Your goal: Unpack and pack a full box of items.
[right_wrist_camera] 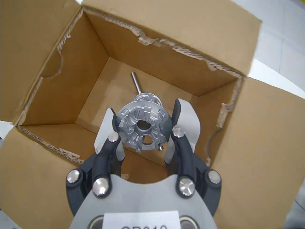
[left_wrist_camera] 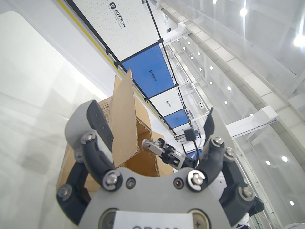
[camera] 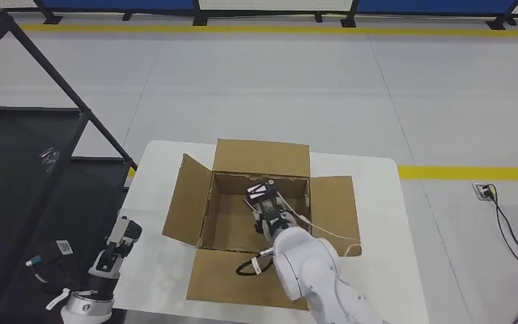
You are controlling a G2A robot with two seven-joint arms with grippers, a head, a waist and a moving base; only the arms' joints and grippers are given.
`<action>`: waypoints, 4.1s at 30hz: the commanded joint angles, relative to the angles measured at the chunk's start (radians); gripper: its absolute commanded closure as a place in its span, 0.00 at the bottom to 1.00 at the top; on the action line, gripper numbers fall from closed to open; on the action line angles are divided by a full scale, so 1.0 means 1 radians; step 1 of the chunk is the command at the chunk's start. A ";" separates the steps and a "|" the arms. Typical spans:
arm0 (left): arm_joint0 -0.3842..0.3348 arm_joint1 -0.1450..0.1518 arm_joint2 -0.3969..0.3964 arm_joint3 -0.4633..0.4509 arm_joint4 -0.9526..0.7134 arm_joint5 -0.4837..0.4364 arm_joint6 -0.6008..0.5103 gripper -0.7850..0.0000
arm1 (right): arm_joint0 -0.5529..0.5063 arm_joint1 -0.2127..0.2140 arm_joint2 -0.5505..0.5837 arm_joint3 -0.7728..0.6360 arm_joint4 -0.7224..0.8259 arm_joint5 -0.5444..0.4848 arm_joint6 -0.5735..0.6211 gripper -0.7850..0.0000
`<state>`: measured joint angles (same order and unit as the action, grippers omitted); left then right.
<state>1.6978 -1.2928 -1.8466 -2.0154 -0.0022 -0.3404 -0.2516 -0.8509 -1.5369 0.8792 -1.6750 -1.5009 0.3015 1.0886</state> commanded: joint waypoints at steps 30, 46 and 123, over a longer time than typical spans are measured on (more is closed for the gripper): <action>0.000 0.000 0.000 0.000 0.000 0.000 0.000 0.00 | 0.439 -0.255 -0.240 0.907 0.286 -0.054 -0.021 0.55; -0.001 0.000 0.001 0.000 0.000 0.001 0.000 0.00 | 0.420 -0.249 -0.171 0.868 0.259 -0.082 -0.020 0.00; -0.274 0.005 0.507 0.078 0.543 0.294 -0.112 0.00 | -0.413 0.079 0.991 -0.050 1.393 -0.731 0.128 0.00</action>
<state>1.4241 -1.2879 -1.3394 -1.9389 0.5419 -0.0475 -0.3642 -1.2738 -1.4627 1.8732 -1.7306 -0.1289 -0.4354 1.1988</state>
